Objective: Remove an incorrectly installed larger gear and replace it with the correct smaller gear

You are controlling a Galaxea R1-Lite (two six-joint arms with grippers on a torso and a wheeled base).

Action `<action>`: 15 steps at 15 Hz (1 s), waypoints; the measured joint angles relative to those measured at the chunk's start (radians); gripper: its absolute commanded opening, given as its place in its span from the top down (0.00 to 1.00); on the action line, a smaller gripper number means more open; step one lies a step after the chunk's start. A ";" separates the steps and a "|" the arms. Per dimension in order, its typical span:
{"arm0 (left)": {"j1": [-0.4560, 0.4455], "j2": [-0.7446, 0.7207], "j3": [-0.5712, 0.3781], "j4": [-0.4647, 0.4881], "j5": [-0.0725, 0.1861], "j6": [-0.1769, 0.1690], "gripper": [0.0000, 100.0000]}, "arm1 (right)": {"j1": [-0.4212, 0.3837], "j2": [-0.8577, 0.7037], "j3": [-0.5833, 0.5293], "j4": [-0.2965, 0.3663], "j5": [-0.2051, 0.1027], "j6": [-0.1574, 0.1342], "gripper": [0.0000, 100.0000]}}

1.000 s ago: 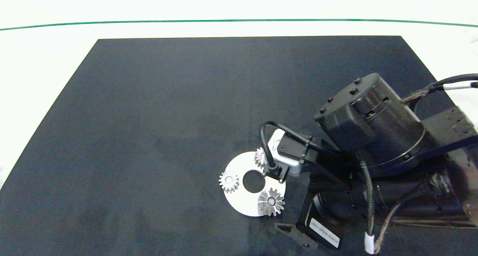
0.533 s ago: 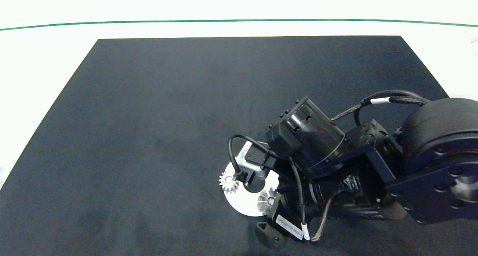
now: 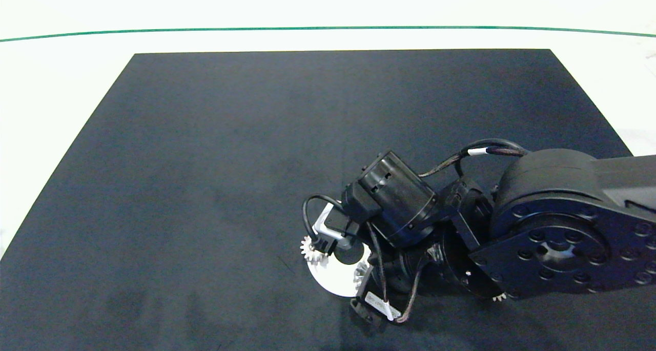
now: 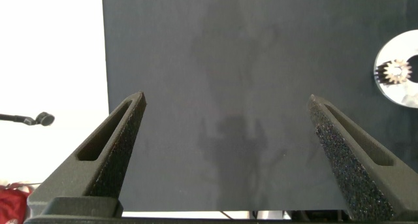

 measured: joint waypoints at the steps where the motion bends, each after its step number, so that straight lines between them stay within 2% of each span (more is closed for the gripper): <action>1: 0.000 0.000 0.000 0.000 0.000 0.000 0.00 | 0.000 0.003 -0.001 0.001 -0.001 0.000 0.12; 15: 0.000 -0.003 0.001 0.000 0.000 0.000 0.00 | 0.001 0.035 0.013 0.010 -0.008 0.000 0.41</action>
